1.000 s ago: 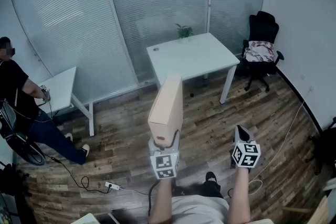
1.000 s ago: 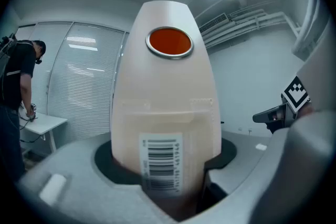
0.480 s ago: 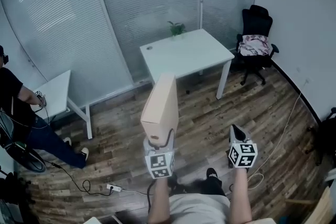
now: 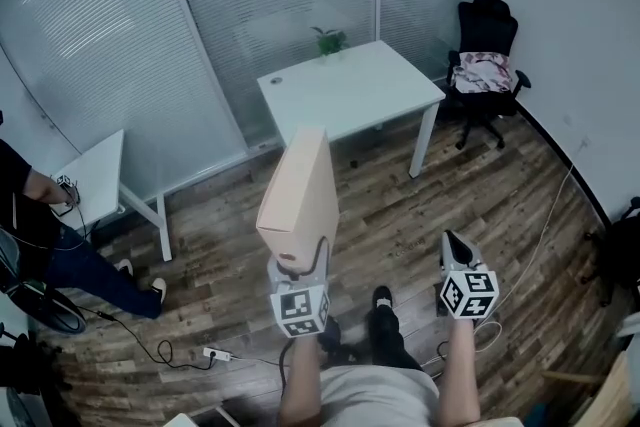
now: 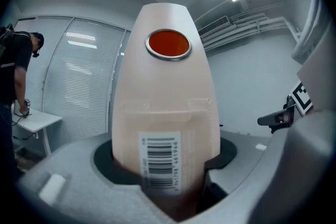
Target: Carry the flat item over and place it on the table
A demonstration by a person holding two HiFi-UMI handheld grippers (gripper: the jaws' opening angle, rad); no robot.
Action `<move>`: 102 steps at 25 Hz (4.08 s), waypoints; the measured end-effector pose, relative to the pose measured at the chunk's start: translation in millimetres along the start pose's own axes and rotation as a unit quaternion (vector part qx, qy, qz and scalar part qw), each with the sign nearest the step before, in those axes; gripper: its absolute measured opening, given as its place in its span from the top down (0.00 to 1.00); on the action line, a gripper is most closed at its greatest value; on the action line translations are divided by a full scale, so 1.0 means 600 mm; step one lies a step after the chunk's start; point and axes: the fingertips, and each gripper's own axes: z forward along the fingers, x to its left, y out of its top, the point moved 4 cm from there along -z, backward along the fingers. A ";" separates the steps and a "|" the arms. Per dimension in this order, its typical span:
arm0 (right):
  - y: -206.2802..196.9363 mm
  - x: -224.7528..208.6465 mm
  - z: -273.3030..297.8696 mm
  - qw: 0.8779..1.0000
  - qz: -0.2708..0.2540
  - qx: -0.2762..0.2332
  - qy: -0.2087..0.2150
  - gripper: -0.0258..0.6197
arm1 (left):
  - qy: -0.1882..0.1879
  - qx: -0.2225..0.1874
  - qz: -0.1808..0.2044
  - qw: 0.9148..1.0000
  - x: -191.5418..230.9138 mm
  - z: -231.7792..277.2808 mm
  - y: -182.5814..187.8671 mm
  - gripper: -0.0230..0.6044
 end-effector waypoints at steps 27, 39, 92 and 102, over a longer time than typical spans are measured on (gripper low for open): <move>0.189 -0.115 0.412 0.992 0.042 -0.025 0.114 0.96 | 0.089 -0.024 0.079 0.993 0.089 0.342 0.131 0.47; 0.210 -0.230 0.482 0.992 0.033 -0.014 0.123 0.96 | 0.111 -0.038 0.062 0.991 0.047 0.420 0.125 0.47; 0.386 -0.252 1.025 0.989 -0.016 0.027 0.144 0.96 | 0.103 -0.035 -0.061 0.992 0.207 0.964 0.103 0.48; 0.415 -0.153 1.194 0.979 -0.057 0.033 0.194 0.96 | 0.097 -0.028 -0.119 0.988 0.259 1.067 0.062 0.48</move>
